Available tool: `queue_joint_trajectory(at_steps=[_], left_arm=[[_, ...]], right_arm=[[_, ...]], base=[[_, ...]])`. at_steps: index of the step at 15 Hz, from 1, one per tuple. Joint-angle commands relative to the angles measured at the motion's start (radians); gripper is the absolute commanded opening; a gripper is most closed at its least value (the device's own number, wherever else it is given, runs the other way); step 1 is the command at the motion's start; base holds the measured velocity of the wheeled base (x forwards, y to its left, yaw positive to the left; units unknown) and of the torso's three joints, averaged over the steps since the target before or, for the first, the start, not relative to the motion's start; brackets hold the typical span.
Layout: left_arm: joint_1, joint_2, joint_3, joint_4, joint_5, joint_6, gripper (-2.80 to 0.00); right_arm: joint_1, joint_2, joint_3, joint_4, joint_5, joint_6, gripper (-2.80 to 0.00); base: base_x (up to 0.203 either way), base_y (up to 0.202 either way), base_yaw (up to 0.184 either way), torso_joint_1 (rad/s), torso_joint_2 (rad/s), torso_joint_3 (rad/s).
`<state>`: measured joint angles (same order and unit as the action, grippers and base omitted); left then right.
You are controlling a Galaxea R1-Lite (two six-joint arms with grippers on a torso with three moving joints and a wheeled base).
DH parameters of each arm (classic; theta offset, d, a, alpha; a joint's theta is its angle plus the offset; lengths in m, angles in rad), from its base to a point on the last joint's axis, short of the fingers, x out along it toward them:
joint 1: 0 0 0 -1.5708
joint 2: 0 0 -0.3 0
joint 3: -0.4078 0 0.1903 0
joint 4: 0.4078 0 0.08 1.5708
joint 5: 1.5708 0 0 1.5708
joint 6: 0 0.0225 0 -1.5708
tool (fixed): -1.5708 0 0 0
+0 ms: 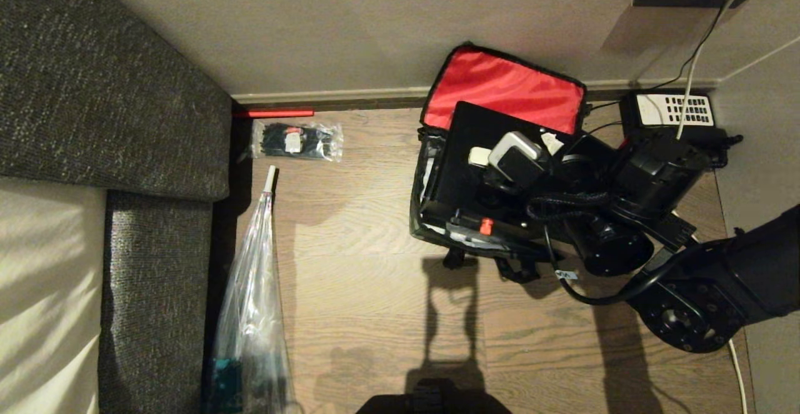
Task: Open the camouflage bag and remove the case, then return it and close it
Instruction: Place the black box back
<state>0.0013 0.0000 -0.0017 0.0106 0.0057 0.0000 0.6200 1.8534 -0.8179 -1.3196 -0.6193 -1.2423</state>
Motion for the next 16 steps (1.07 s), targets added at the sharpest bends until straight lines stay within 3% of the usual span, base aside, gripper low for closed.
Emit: queue_joint_trajectory(at_steps=[1, 10, 16], left_arm=[[0.000, 0.000, 0.000, 0.000, 0.000, 0.000, -2.80], [0.000, -0.002, 0.000, 0.000, 0.000, 0.000, -2.80], [0.000, -0.001, 0.000, 0.000, 0.000, 0.000, -2.80]], right_arm=[[0.000, 0.029, 0.000, -0.032, -0.002, -0.013, -2.80], [-0.002, 0.075, 0.008, -0.078, 0.017, -0.017, -2.80], [-0.046, 0.106, 0.009, -0.085, 0.036, -0.010, -2.80]], base=[[0.000, 0.000, 0.000, 0.000, 0.00, 0.000], [0.000, 0.000, 0.000, 0.000, 0.00, 0.000], [0.000, 0.000, 0.000, 0.000, 0.00, 0.000]])
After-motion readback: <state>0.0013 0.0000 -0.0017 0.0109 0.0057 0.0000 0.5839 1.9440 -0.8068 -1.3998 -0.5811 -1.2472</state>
